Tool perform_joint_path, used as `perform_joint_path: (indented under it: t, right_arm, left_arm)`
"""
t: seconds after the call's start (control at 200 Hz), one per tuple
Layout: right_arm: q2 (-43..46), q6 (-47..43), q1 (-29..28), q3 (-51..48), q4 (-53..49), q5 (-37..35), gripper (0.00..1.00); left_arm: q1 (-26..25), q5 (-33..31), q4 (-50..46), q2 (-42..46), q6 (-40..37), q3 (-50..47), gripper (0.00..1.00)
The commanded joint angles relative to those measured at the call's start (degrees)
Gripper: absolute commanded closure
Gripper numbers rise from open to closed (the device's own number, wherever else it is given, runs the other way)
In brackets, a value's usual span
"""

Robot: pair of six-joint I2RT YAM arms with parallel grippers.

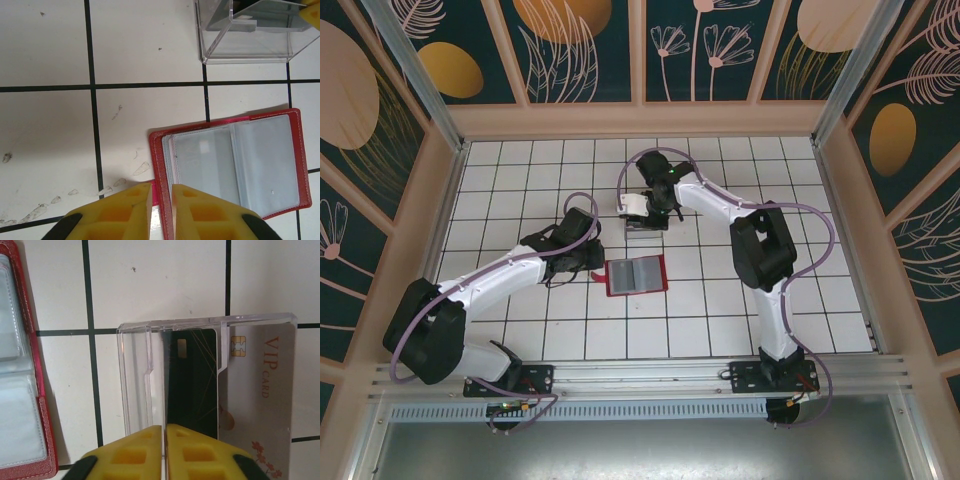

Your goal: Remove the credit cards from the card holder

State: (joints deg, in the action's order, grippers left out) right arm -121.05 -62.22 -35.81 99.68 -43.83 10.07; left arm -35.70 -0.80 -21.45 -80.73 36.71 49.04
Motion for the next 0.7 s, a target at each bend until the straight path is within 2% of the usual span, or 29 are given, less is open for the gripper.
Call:
perform_joint_path:
  t: [0.0, 0.465, 0.691]
  right_arm:
    - [-0.44, 1.04, -0.66, 1.53, 0.88, -1.65, 0.84]
    - [1.65, 0.03, -0.55, -0.36, 9.29, -8.15, 0.82]
    - [4.5, 0.85, -0.62, -4.05, 15.77, -11.16, 0.82]
  left_arm:
    - [-0.33, -1.01, -1.29, -0.83, -0.49, 0.09, 0.8]
    - [-0.34, -1.49, -2.01, -0.13, -0.58, 0.01, 0.8]
    - [-0.38, 0.85, -1.4, -1.82, -0.58, -0.51, 0.81]
